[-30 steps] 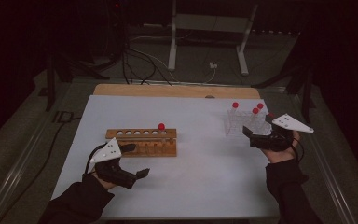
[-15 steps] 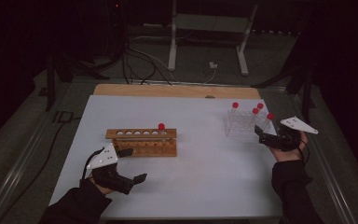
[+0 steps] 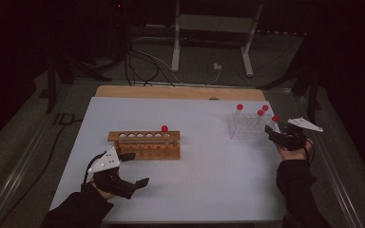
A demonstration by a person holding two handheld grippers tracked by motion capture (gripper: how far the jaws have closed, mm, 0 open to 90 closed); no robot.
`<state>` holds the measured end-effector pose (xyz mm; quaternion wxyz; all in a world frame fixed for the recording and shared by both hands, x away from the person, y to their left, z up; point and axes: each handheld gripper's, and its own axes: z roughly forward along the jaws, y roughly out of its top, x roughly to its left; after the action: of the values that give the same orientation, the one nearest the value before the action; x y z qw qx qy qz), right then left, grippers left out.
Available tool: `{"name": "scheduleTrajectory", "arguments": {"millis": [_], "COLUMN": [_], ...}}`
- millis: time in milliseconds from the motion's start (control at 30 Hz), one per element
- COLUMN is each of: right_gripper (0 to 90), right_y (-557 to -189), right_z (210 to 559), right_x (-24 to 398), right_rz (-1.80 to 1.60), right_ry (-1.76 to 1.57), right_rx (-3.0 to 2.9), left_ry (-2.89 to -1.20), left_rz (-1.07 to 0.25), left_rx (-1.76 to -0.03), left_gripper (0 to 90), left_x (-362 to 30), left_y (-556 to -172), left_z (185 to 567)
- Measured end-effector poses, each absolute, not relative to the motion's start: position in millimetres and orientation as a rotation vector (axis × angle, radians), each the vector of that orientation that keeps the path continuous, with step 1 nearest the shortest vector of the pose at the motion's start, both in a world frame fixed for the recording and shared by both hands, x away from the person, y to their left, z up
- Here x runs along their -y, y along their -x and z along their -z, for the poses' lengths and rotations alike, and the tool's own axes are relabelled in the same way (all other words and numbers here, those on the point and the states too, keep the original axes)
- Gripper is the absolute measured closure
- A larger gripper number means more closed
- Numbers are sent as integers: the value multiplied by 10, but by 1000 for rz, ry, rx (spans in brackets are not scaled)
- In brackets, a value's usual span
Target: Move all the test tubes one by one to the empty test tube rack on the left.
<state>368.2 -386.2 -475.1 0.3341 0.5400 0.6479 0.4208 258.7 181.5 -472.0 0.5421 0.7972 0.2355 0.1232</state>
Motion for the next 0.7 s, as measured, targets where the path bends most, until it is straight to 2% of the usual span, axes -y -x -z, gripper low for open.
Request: {"name": "scheduleTrajectory", "arguments": {"millis": [233,500,700], "right_gripper": [470,653,721], "right_y": [-3809,-3887,-3901], "right_z": [4807,4818,4818], "right_x": [3856,3837,3845], "right_rz": [-1068,-1049,-1033], "right_ry": [-1453,-1480,-1490], "right_rx": [-1692,-1674,-1663], "left_ry": [-1892,-1890,-1891], "left_rz": [-288,-287,-286], "left_rx": [-556,-555,-555], "left_gripper": [5,5,5], "left_x": [-1817,-1823,-1827], "left_y": [-2588,-2591,-2595], "left_z": [4722,4726,4728]}}
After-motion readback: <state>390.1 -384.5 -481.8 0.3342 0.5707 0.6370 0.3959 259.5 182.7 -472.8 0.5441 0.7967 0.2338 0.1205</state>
